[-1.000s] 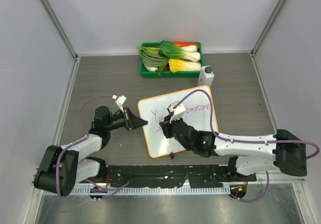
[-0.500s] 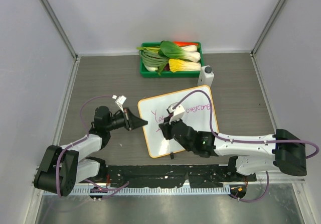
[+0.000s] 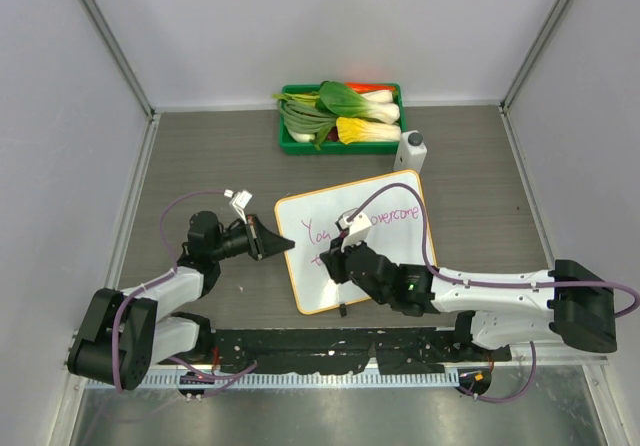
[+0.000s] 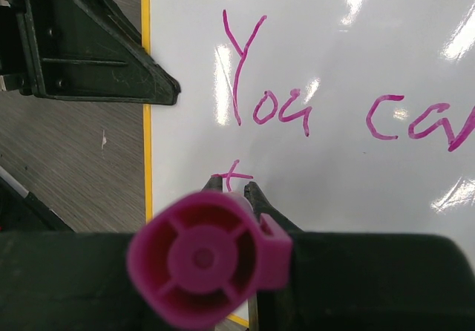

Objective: Write a sentence on the whiteboard
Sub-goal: Write on the whiteboard at the whiteboard stand.

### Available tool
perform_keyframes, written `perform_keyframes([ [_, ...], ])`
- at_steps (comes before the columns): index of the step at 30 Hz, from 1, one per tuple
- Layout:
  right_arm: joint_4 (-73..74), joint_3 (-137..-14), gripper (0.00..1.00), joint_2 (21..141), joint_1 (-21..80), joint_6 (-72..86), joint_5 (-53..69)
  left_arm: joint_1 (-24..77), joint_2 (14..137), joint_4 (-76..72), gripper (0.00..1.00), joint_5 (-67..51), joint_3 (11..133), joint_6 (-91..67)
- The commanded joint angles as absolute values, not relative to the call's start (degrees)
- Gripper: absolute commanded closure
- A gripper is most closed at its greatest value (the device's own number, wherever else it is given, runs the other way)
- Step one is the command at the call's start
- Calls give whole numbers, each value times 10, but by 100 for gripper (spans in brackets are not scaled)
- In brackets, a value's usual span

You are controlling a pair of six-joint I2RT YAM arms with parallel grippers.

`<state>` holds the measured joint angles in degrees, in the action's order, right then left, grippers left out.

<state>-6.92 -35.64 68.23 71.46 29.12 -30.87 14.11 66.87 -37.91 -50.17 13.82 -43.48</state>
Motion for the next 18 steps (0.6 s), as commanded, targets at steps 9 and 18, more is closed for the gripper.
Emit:
perform_keyframes([
  [9, -18, -371, 99, 664, 713, 262, -365, 142, 679, -371, 100, -479, 142, -391],
  [18, -18, -410, 99, 643, 713, 233, -371, 142, 683, -370, 100, -478, 143, -390],
])
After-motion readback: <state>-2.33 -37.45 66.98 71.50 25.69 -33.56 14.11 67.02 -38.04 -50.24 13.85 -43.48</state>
